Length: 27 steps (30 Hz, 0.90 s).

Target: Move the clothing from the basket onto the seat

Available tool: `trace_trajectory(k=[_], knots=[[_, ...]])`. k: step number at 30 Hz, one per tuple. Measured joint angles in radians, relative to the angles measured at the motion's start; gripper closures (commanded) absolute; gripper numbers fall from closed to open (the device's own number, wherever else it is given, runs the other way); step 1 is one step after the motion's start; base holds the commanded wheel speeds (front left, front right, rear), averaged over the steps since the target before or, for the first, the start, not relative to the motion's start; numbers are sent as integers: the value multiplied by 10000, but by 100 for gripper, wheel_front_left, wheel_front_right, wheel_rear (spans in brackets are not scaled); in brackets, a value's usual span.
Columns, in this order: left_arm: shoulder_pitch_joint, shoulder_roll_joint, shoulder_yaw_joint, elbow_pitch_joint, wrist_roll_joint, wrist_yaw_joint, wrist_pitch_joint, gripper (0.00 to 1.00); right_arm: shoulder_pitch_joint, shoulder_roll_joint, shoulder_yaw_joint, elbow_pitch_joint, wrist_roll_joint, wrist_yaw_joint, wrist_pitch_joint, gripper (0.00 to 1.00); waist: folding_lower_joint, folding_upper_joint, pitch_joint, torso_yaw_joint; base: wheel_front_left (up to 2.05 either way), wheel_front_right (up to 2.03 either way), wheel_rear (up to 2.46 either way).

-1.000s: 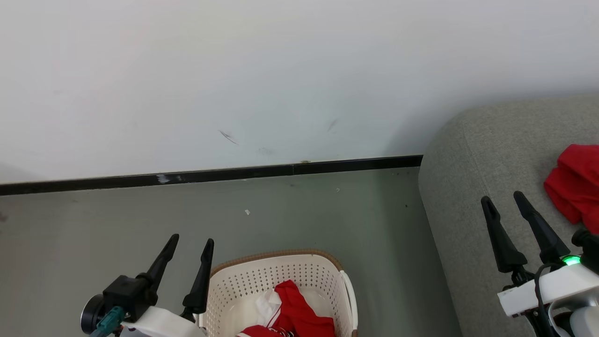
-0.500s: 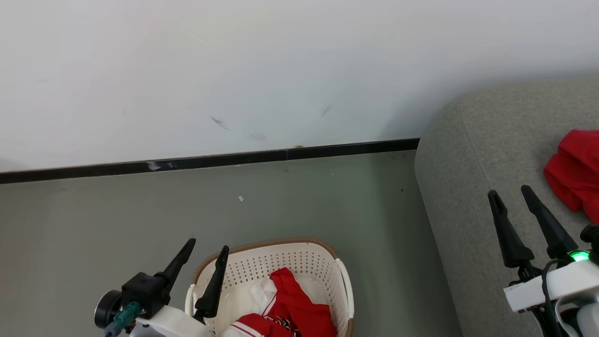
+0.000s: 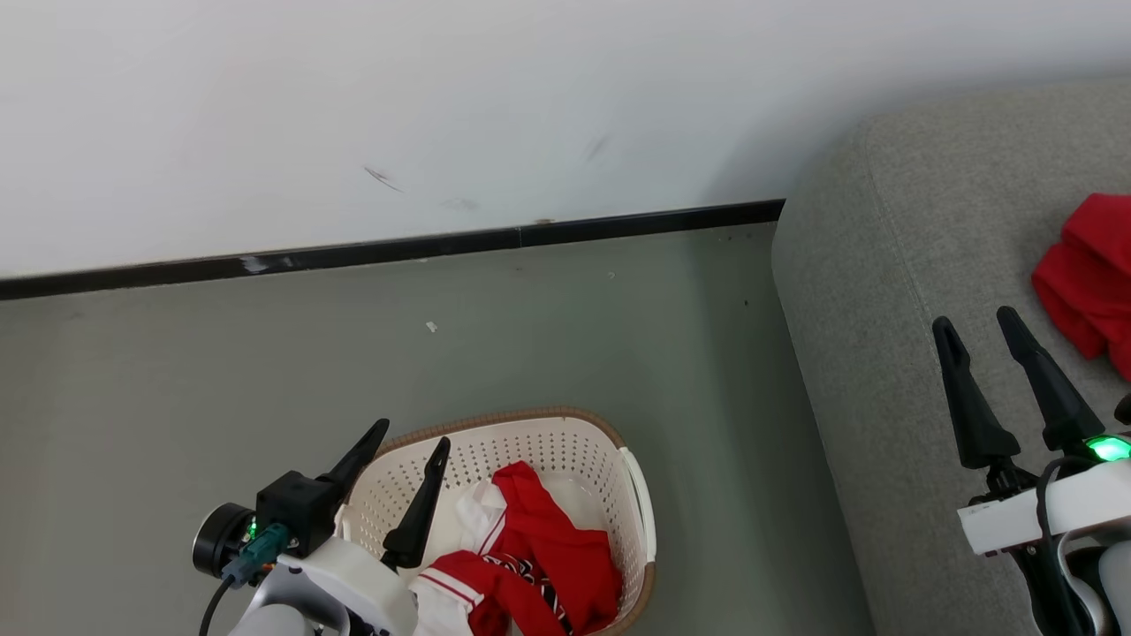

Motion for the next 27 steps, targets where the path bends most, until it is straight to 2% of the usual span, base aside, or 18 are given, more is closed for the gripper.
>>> trace_trajectory(k=[19, 27], knots=[[-1318, 65, -545, 1789, 96, -349, 738, 0, -1000, 249, -176, -546, 29, 0, 0, 0, 0, 0, 1809, -582, 0, 0, 0], [-1890, 215, -734, 2665, 199, -364, 924, 0, -1233, 376, -261, -706, 29, 0, 0, 0, 0, 0, 2617, -893, 0, 0, 0]])
